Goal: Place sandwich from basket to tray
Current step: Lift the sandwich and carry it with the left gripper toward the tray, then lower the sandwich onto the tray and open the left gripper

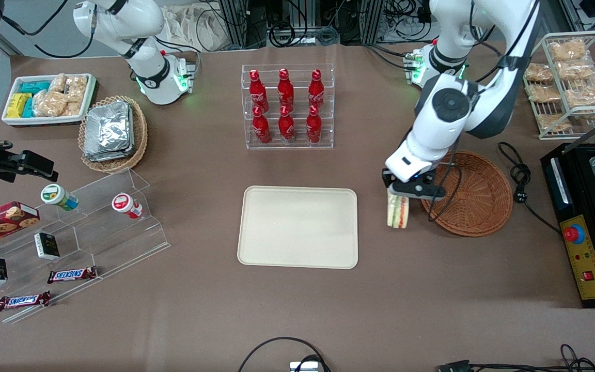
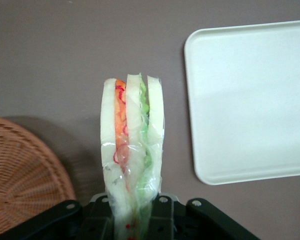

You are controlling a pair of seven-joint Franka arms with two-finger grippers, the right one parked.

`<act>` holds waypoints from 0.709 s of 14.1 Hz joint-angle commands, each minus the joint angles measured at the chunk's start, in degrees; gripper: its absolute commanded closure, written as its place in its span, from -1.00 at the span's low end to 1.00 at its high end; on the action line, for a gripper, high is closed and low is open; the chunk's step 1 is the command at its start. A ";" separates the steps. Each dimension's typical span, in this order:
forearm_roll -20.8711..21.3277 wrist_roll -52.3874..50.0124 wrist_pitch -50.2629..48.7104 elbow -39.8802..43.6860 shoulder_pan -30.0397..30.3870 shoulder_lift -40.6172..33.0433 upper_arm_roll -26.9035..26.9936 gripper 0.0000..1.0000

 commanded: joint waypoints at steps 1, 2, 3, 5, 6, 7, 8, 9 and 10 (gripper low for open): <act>0.01 -3.43 -3.20 8.27 -3.11 6.33 0.61 1.00; 0.18 -3.96 -3.20 9.76 -3.81 7.83 0.61 1.00; 0.27 -4.75 -3.20 11.17 -4.43 9.23 0.61 1.00; 0.45 -6.33 -3.20 14.25 -6.09 12.31 0.70 1.00; 0.62 -7.91 -3.20 16.18 -7.06 14.15 0.70 1.00; 0.80 -9.57 -3.29 17.94 -7.94 15.91 0.78 1.00; 0.89 -10.72 -3.29 19.52 -8.82 17.49 0.78 1.00; 1.06 -11.52 -3.29 20.75 -9.18 18.82 0.78 1.00; 1.67 -12.39 -3.29 21.81 -9.27 20.05 0.78 1.00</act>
